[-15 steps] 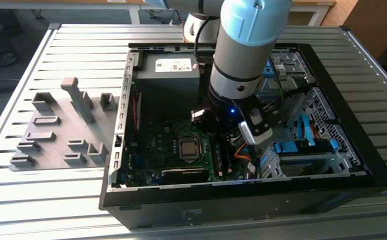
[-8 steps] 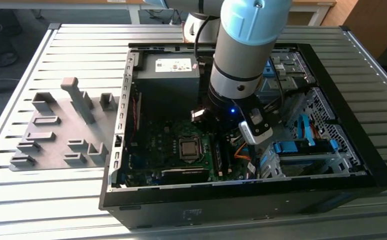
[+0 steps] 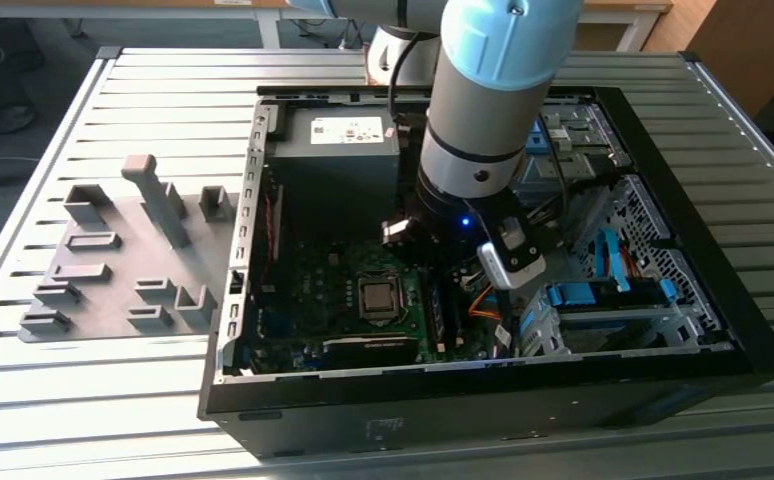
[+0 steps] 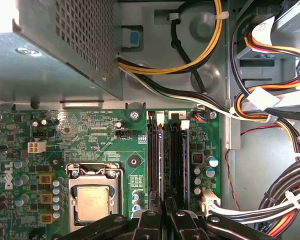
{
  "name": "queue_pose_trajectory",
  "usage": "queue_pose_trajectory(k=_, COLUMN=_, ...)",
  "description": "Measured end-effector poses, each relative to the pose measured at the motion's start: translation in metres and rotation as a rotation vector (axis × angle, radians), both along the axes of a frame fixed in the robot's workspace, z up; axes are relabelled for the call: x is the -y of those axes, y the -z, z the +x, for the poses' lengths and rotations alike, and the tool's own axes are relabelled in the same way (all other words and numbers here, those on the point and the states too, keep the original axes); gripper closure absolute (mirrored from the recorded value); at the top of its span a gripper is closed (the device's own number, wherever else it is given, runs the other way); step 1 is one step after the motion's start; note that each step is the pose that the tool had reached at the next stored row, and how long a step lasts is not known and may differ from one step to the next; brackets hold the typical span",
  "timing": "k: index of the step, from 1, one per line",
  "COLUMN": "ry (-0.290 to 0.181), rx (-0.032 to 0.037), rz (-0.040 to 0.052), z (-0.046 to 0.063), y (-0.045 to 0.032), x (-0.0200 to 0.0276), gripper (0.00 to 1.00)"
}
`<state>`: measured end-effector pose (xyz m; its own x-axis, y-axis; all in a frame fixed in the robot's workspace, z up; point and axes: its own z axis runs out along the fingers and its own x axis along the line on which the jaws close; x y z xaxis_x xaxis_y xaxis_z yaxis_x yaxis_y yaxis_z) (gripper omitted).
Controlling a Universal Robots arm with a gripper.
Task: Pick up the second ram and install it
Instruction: 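Press down the second ram until it locks into place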
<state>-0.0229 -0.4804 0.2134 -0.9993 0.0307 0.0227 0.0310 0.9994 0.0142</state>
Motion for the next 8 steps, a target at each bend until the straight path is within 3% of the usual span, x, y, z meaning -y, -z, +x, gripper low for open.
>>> queue_pose_trajectory(k=8, ry=0.0, rx=-0.0001, rz=-0.0002, z=0.0, y=0.0028, x=0.0, gripper=0.86)
